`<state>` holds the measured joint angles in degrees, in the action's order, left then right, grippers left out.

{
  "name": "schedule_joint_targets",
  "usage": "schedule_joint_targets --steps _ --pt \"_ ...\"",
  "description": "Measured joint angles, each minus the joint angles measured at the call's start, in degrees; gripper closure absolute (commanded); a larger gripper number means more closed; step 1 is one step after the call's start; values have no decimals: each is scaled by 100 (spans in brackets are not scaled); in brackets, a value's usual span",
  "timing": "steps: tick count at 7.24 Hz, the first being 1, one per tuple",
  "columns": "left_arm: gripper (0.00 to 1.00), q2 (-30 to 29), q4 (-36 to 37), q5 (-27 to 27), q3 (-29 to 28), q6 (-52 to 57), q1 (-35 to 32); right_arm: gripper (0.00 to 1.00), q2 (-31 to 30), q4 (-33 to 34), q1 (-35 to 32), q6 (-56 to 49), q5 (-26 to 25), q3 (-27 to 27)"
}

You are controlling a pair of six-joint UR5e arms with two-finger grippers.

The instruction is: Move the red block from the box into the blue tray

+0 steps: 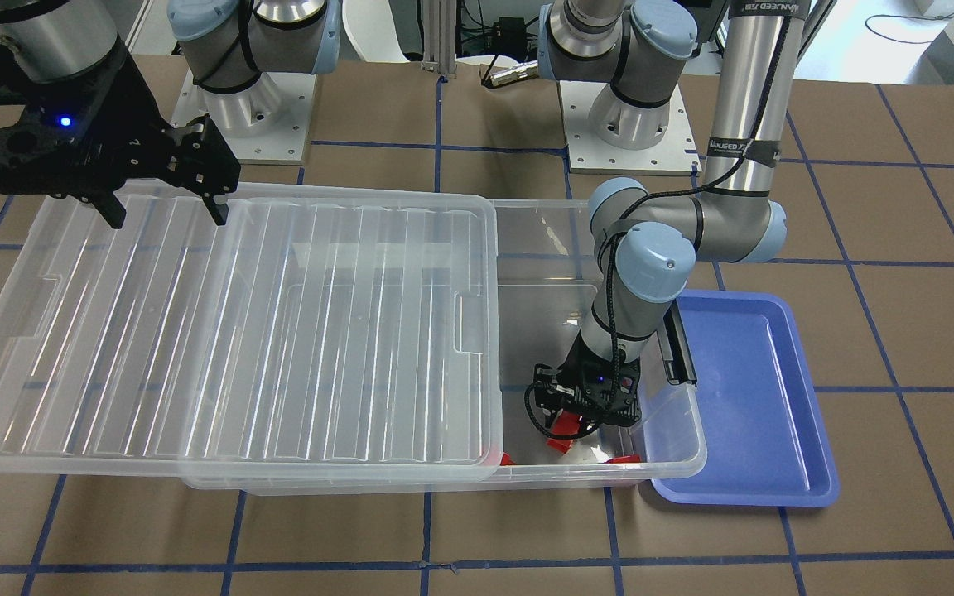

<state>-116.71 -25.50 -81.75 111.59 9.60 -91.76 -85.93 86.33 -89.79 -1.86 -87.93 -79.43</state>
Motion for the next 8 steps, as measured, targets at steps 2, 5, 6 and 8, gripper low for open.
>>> schedule_joint_targets --steps 2,5,6,8 --pt "88 4 7 1 -2 -2 0 0 -77 32 -1 8 -87 -101" --pt "88 193 -19 5 -21 -15 -10 0 -86 -51 -3 7 -85 -145" --pt "88 299 -83 -2 -36 -20 -10 0 -85 -141 -3 2 -80 -148" --pt "88 618 -508 -22 -78 -27 14 0 -83 -196 -3 1 -74 -208"
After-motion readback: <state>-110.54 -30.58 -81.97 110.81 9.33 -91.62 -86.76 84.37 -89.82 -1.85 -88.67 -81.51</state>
